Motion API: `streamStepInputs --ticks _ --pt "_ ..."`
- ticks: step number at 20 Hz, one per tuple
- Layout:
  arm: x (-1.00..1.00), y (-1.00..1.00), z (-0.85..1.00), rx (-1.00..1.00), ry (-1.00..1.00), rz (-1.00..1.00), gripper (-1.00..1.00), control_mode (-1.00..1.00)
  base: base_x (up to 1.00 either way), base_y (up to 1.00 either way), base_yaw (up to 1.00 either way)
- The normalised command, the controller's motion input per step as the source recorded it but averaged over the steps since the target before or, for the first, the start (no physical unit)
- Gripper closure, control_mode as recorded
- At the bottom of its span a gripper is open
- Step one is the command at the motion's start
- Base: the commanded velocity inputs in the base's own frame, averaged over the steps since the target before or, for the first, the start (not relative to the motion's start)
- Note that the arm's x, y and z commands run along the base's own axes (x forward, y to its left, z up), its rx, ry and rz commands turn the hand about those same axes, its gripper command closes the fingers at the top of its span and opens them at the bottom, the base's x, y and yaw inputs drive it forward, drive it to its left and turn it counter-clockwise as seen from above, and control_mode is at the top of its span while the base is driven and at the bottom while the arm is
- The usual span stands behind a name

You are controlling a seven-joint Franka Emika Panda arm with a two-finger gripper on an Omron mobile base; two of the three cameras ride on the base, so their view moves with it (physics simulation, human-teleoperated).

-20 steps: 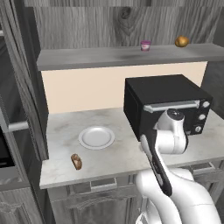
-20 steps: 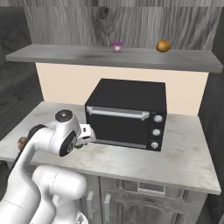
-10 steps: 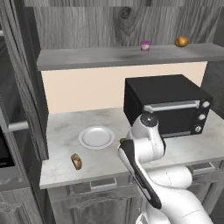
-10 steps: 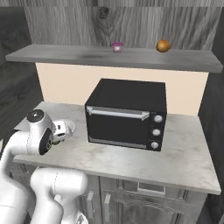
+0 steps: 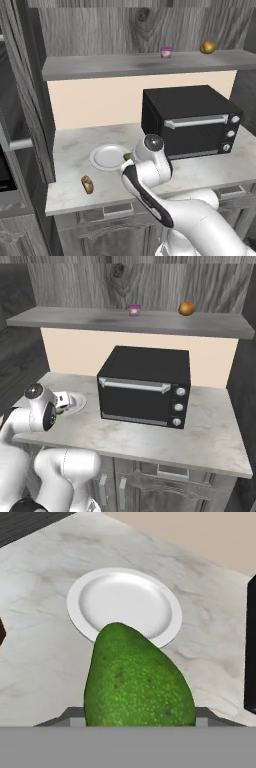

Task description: Pick the avocado and bread from the counter and place them on the plate. Then pick the jam from the cabinet and place it next to the plate. Lastly close the cabinet door.

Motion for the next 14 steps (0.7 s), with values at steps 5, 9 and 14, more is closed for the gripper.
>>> streamStepInputs --ticks 5,9,14 --pt "0.69 0.17 0.12 0.0 0.03 0.0 1.0 -1.0 0.0 0.0 0.0" --pt "0.76 0.05 0.0 0.0 0.13 0.0 1.0 -1.0 0.0 0.0 0.0" --pt "0.63 0.24 -0.04 -0.02 0.09 0.0 1.0 -1.0 0.0 0.0 0.0"
